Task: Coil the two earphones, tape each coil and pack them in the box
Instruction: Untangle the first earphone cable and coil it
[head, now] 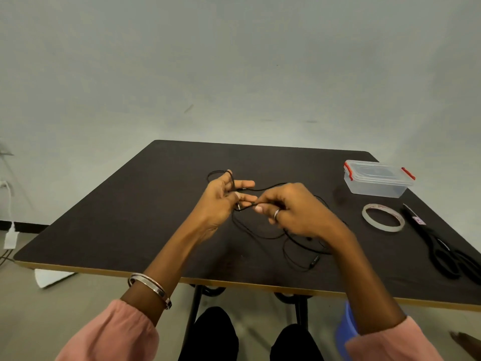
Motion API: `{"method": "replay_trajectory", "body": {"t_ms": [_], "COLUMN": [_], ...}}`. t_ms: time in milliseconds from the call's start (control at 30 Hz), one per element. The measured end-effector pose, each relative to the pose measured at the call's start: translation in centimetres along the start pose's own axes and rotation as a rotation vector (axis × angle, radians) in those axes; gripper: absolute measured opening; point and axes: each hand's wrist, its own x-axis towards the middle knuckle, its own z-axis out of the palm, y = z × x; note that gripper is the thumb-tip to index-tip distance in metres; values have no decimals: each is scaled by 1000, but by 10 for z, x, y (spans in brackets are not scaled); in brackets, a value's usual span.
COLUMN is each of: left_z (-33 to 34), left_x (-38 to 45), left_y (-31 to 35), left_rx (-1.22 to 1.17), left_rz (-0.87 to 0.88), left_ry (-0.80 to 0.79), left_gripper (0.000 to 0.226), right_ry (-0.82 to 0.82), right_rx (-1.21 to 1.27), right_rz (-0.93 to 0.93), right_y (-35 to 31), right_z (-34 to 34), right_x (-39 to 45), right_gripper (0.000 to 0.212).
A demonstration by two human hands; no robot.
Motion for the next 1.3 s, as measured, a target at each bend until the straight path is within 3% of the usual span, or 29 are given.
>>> {"method": "replay_trajectory", "body": {"t_ms": [167, 267, 367, 433, 533, 600, 700, 900, 1033, 1167, 1300], "left_z": [0, -3, -6, -7, -5, -3, 2, 11, 11, 7, 0], "left_x": [-2, 0, 1, 2, -4, -10, -18, -24, -20, -7, 2], "left_y": [3, 8, 6, 2, -4, -5, -3, 12, 18, 20, 16], "left_rx": [-247, -368, -332, -127, 150, 165, 55, -312, -465, -510, -175], "left_rz": [-26, -39, -45, -31, -11, -8, 4, -89, -66, -7, 60], "left_ry": [-24, 31, 57, 38, -88, -223, -404, -510, -384, -185, -34], "left_gripper": [27, 25, 24, 27, 60, 64, 56, 45, 40, 34, 26], "right_ry": [-32, -103, -142, -134, -2, 100, 201, 366, 346, 41, -150], "right_rx": [30, 39, 22, 38, 101, 207, 334, 495, 477, 255, 134], "right_rz": [-15, -32, -68, -94, -95, -62, -7, 62, 69, 15, -5], "right_y": [6, 8, 9, 8, 7, 7, 13, 33, 48, 38, 18], "right_z": [-12, -9, -6, -7, -14, -22, -30, -20, 8, 40, 40], "right_x": [-4, -8, -8, -7, -2, 5, 18, 37, 31, 11, -3], "right_gripper": [10, 13, 17, 15, 8, 6, 7, 11, 17, 17, 23]}}
